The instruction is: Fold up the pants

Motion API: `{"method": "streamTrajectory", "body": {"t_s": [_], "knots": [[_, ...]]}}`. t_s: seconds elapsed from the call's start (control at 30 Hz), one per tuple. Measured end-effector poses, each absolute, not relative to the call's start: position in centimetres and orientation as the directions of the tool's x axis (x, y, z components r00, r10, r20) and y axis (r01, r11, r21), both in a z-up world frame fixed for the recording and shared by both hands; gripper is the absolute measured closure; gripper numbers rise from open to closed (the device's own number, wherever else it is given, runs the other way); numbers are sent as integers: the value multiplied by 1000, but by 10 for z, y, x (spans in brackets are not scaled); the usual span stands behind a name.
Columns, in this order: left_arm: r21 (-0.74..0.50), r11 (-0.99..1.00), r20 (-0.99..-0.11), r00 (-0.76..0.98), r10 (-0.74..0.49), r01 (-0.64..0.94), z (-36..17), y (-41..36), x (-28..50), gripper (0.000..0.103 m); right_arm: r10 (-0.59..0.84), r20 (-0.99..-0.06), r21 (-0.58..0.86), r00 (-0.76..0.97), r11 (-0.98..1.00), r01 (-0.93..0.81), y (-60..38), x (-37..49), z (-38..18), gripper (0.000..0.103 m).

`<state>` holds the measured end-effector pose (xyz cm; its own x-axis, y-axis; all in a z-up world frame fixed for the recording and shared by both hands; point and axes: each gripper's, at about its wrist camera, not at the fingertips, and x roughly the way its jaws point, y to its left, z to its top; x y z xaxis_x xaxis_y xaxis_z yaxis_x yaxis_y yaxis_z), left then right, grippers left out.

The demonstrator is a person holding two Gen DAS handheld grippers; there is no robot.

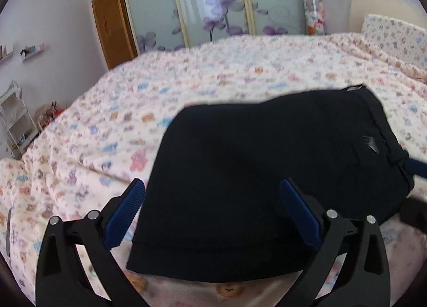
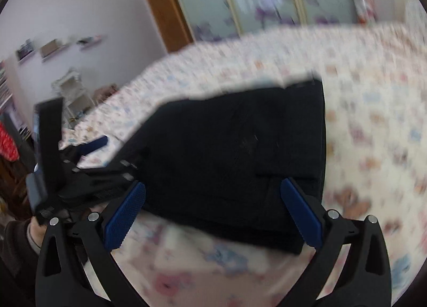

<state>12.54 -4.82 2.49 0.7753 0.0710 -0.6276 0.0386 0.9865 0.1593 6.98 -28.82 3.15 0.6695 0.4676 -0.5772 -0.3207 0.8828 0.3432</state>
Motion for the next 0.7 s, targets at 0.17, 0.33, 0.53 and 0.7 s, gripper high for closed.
{"method": "streamTrajectory", "body": {"t_s": [0.17, 0.33, 0.53, 0.7], "knots": [[74, 996, -694, 719, 24, 38, 3, -36, 134, 2, 442, -596, 301, 671, 897, -323, -285, 64, 21, 1], [1, 999, -685, 728, -27, 38, 7, -24, 127, 2, 442, -568, 286, 694, 897, -338, -285, 58, 39, 1], [-38, 998, -673, 737, -64, 52, 11, -22, 134, 2, 477, -550, 337, 686, 878, -340, -294, 79, 50, 1], [-65, 996, -738, 670, -85, 55, -8, -18, 142, 2, 461, -624, 316, 631, 887, -336, -291, 83, 18, 1]]}}
